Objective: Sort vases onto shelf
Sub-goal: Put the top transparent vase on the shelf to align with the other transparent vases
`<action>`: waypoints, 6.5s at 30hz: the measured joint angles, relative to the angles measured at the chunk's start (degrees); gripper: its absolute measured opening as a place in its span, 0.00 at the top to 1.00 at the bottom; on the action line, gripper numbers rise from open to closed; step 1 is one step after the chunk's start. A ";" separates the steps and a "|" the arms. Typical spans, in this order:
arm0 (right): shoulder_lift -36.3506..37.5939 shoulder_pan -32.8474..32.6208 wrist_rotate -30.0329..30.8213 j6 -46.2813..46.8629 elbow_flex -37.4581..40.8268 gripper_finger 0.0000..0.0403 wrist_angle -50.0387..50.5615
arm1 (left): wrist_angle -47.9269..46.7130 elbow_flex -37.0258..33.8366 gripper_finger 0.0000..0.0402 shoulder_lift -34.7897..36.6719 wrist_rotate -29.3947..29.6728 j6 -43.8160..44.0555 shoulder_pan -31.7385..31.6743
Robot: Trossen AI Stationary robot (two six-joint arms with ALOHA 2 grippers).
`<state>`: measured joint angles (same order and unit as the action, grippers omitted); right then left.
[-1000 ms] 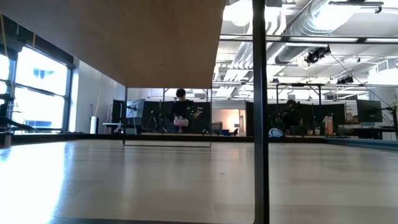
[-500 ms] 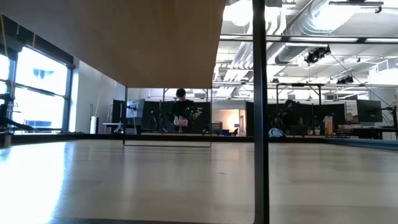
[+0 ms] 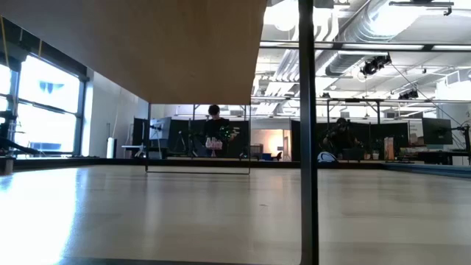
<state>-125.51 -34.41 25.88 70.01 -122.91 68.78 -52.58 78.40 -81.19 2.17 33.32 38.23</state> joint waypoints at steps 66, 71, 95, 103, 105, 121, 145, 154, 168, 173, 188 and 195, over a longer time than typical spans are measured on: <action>9.53 6.43 -12.54 -15.59 -0.52 1.00 -17.17 | 29.36 -16.97 1.00 -1.69 -15.45 -3.64 -9.80; 9.53 7.82 -14.35 -18.18 -0.46 1.00 -18.54 | 28.63 -16.97 1.00 -2.23 -17.25 -3.43 -10.19; 9.63 9.16 -20.15 -20.50 -0.52 1.00 -20.66 | 24.90 -16.97 1.00 -0.34 -12.56 -3.90 -11.38; 9.46 9.31 -20.32 -21.13 -0.52 1.00 -21.03 | 22.89 -16.97 1.00 0.91 -13.51 -0.83 -10.72; 9.46 9.33 -20.36 -21.44 -0.52 1.00 -21.31 | 23.34 -16.96 1.00 0.90 -14.11 -0.55 -10.37; 9.38 9.35 -20.30 -21.95 -0.46 1.00 -23.49 | 20.09 -16.84 1.00 0.90 -14.46 1.05 -10.09; 9.46 10.77 -18.24 -26.55 -7.13 1.00 -17.79 | 19.40 -16.86 1.00 8.09 -13.01 3.46 -9.25; 9.46 10.82 -18.33 -26.44 -6.56 1.00 -17.76 | 19.37 -16.88 1.00 8.09 -11.89 2.47 -9.27; 8.09 4.54 -2.72 -15.58 -6.56 1.00 -8.66 | 18.69 -16.92 1.00 14.61 -6.35 4.09 -2.94; 5.04 3.14 0.34 -8.72 -6.56 1.00 -13.62 | 18.92 -16.88 1.00 19.60 0.81 5.01 -0.51; -2.10 2.89 2.07 -1.46 -6.56 1.00 -27.05 | 18.93 -16.90 1.00 26.38 11.44 -0.52 0.96; -2.10 4.80 1.98 -2.99 -6.56 1.00 -27.53 | 19.29 -16.90 1.00 26.84 12.14 -1.54 0.95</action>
<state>-127.61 -29.61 27.86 67.02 -129.47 41.25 -33.29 61.49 -54.35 14.32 31.78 39.18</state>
